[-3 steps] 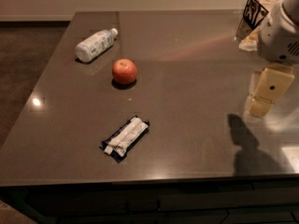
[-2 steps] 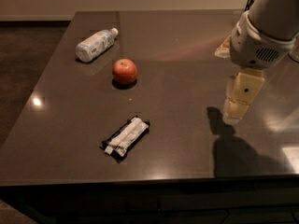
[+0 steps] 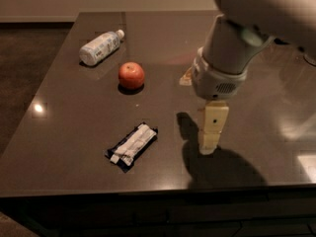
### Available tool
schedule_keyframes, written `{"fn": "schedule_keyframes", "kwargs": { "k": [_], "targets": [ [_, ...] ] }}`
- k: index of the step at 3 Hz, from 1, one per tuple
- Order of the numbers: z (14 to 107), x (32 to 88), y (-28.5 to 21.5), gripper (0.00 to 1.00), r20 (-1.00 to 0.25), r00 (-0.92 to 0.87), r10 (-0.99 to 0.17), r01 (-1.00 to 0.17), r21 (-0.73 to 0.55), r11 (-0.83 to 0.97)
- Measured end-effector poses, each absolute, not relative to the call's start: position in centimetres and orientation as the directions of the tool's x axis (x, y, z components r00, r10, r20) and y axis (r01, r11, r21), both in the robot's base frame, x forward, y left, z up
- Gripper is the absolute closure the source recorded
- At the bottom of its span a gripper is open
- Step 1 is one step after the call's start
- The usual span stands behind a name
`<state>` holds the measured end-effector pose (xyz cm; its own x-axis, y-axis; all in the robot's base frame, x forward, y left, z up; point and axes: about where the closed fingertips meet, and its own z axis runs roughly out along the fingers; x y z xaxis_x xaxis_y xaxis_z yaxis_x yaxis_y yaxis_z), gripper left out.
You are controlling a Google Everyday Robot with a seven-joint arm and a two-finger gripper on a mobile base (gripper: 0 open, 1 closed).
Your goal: Move rxbar blueberry near apple
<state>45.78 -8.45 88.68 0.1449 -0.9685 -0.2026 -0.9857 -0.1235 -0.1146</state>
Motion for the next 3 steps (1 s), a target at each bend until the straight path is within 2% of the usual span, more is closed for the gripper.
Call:
{"fn": "schedule_keyframes", "kwargs": {
  "k": [1, 3],
  "targets": [
    [86.6, 43.5, -4.6, 0.0, -0.215, 0.259, -0.941, -0.965, -0.087, -0.246],
    [85.4, 41.2, 2.3, 0.0, -0.264, 0.376, -0.888, -0.926, -0.076, -0.37]
  ]
}}
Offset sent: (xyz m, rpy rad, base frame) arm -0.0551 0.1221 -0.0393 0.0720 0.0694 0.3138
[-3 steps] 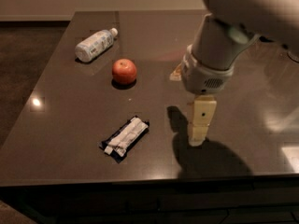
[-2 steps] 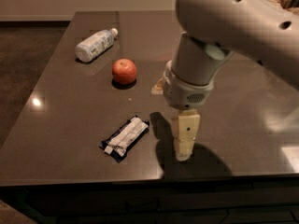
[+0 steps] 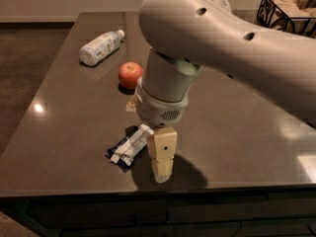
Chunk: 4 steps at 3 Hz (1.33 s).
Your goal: Move rxbar blueberry near apple
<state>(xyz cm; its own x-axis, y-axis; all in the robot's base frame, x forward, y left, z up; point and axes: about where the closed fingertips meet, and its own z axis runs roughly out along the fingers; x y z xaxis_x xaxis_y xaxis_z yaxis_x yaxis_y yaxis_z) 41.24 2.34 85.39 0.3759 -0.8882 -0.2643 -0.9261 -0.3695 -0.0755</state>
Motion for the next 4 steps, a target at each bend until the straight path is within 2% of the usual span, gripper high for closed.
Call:
{"fn": "schedule_keyframes", "kwargs": {
  "k": [2, 3, 4],
  "targets": [
    [83.8, 41.6, 5.6, 0.0, -0.274, 0.408, -0.871, -0.911, -0.067, -0.406],
    [83.1, 42.2, 5.9, 0.18, -0.261, 0.411, -0.873, -0.91, -0.057, -0.412],
    [82.8, 42.8, 5.7, 0.4, -0.251, 0.406, -0.879, -0.912, -0.049, -0.407]
  ]
}}
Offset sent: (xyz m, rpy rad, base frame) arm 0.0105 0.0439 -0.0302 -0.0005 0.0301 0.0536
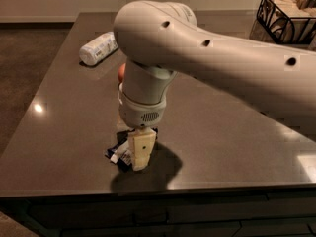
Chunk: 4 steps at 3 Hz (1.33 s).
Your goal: Move rxbar blueberry near apple
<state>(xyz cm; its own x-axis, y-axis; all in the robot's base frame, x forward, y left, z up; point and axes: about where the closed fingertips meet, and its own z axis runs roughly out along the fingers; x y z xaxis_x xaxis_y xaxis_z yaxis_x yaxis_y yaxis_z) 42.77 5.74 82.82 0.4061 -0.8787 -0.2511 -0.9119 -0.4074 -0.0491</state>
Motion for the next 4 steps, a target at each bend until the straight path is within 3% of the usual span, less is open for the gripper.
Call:
{"fn": "schedule_keyframes", "kwargs": {
  "k": [2, 3, 4],
  "targets": [
    [84.4, 46.0, 4.4, 0.87, -0.238, 0.35, -0.906, -0.937, -0.064, -0.345],
    [85.7, 49.1, 3.6, 1.0, -0.254, 0.281, -0.925, -0.96, -0.074, -0.271],
    [86.6, 52.1, 3.2, 1.0, -0.261, 0.221, -0.94, -0.975, -0.092, -0.204]
  ]
}}
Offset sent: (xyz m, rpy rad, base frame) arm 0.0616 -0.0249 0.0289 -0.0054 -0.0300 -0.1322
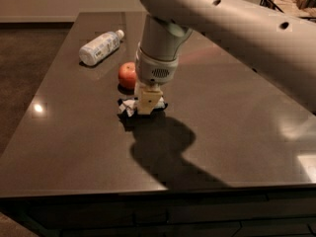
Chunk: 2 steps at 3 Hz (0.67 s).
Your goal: Move rxbar blueberry near apple
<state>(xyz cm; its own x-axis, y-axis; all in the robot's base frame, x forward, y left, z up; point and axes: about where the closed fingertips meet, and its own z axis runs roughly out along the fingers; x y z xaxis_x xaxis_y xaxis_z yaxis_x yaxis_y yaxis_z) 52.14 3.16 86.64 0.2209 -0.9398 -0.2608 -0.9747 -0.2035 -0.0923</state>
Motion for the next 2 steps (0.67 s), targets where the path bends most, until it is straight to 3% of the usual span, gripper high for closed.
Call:
{"fn": "schedule_keyframes", "kwargs": {
  "k": [1, 2],
  "targets": [
    [87.0, 54.9, 2.5, 1.0, -0.249, 0.173, -0.953, -0.982, -0.113, -0.149],
    [86.8, 57.3, 1.7, 0.84, -0.217, 0.133, -0.967, -0.985, -0.135, -0.105]
  ]
}}
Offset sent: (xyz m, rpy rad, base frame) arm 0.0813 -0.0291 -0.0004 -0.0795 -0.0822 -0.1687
